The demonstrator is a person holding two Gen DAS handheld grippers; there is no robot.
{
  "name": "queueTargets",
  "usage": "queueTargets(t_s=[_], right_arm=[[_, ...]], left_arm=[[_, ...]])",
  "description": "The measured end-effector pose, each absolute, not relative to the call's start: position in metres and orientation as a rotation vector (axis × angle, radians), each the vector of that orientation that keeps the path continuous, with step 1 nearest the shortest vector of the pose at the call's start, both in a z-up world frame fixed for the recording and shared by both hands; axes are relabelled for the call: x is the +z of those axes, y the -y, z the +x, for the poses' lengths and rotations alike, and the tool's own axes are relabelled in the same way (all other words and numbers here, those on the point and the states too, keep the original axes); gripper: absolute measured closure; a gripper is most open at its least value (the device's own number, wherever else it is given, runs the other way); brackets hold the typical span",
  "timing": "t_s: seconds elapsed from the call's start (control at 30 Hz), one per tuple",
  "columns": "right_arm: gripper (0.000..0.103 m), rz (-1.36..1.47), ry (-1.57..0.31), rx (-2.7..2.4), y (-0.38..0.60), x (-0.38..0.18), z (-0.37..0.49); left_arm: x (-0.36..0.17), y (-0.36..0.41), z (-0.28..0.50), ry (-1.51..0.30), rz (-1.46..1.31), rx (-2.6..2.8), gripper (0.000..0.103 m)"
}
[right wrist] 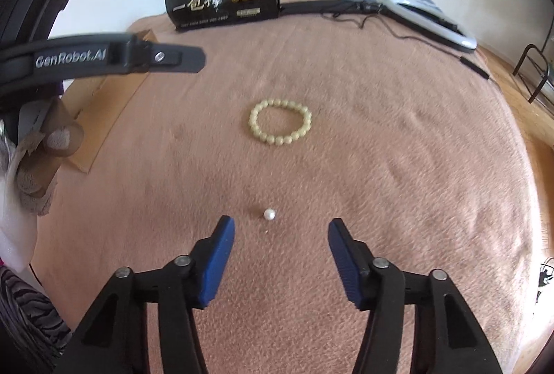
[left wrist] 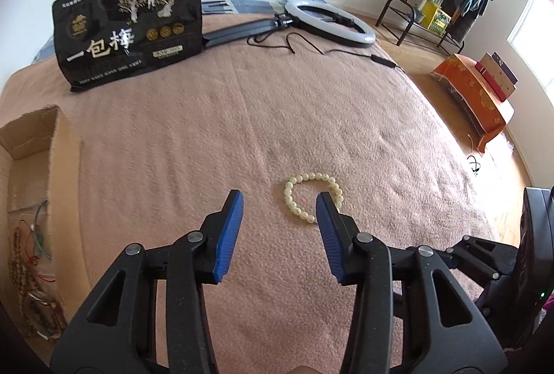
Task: Organize jewelry
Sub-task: 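Grasp the cream bead bracelet with the left tool while the right tool grasps the other pearl earring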
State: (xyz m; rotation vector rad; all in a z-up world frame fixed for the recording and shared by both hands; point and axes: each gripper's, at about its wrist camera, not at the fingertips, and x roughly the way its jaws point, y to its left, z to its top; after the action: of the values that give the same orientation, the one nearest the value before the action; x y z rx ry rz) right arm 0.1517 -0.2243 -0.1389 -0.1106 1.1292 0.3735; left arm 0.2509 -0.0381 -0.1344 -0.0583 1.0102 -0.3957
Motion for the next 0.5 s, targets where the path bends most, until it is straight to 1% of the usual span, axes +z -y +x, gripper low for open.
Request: queueTargets(t_s=[0.07,0.13,0.2,0.27,0.37,0.5], right_arm=[[0.055,-0.100,-1.143,0.377,0.223,-0.144,0.153],[0.061,-0.091,-1.151,0.385,0.223,-0.149,0.154],[0.062,-0.085,-1.154,0.390,0.224,-0.152,0.156],[0.067,-0.084,-1.155,0.390,0.224,-0.155,0.158],[0.070,-0.080,-1.163,0.402,0.221,-0.158,0.163],[0.073,-0.094,-1.168,0.419,0.215,-0.163,0.167]], left_arm=[[-0.141,0.042,0.254,-1.026,-0.059,-0.402,0.063],[-0.148,0.046,0.256,-1.039,-0.057,-0.408,0.064],[-0.154,0.049,0.259,-1.048,-0.053,-0.414,0.064],[-0.159,0.053,0.262,-1.059,-0.053,-0.421,0.064],[-0.166,0.058,0.265,-1.073,-0.053,-0.426,0.067],[-0.173,0.062,0.272,-1.084,-0.057,-0.427,0.068]])
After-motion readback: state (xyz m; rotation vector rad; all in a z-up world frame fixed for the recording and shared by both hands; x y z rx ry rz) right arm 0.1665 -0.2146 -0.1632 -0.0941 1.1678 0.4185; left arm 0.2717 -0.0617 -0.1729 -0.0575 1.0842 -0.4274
